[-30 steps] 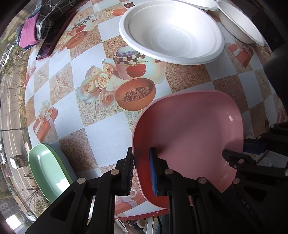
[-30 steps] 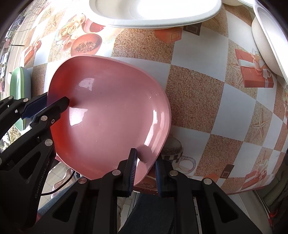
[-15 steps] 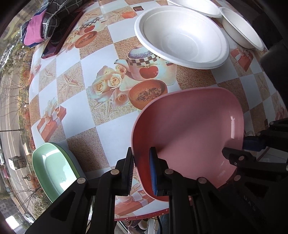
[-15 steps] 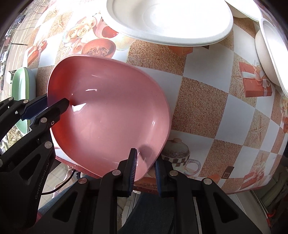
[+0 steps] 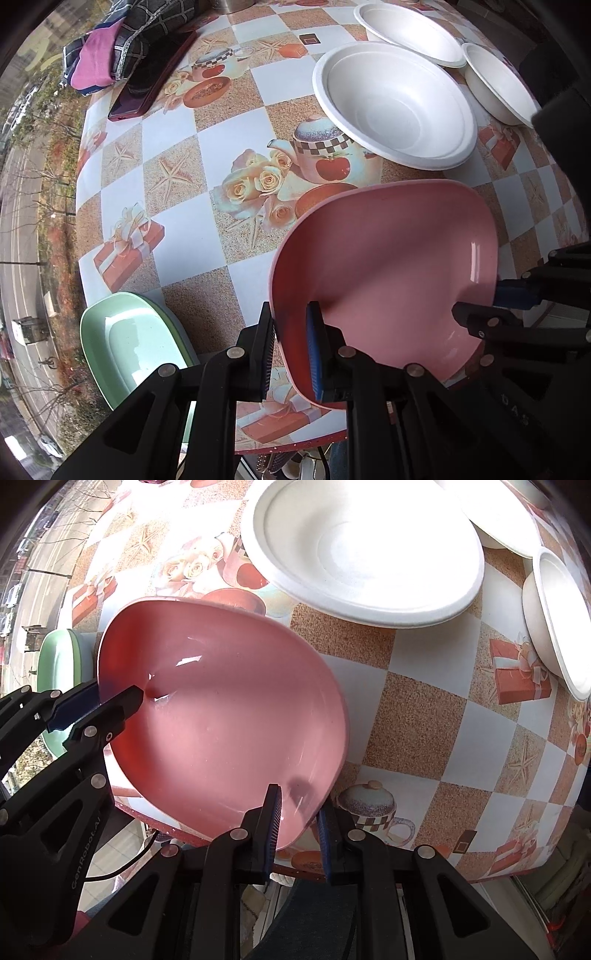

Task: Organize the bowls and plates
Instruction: 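Lift the pink plate with both tools and carry it over the green plate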

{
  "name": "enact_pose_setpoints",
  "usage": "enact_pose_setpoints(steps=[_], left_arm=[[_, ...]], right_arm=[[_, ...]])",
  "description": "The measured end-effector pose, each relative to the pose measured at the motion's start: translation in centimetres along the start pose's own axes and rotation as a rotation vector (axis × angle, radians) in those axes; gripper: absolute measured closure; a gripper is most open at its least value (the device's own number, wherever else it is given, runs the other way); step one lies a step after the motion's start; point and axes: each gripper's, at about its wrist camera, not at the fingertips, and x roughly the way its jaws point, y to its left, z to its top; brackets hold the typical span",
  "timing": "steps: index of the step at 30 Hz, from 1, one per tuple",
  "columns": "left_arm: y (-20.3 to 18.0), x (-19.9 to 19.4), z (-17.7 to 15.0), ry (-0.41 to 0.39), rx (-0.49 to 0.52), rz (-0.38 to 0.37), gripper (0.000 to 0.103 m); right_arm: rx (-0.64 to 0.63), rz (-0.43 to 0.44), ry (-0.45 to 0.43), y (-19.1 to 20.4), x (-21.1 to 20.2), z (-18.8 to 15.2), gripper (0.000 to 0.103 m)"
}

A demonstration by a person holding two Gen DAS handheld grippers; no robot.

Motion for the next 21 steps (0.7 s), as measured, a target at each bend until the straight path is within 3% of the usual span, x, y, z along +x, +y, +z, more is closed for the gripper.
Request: enact_pose_setpoints(steps=[11, 21], left_arm=[[2.0, -3.1, -0.7, -0.055, -0.083, 0.031, 0.085], [6.8, -5.9, -2.5, -0.112, -0.214, 0.067, 0.085]], right_arm=[[-0.074, -0.015, -0.074, 1.3, -3.4, -0.2, 0.082], [-0.201, -0.013, -0.137, 4.2, -6.0, -1.1, 0.082]])
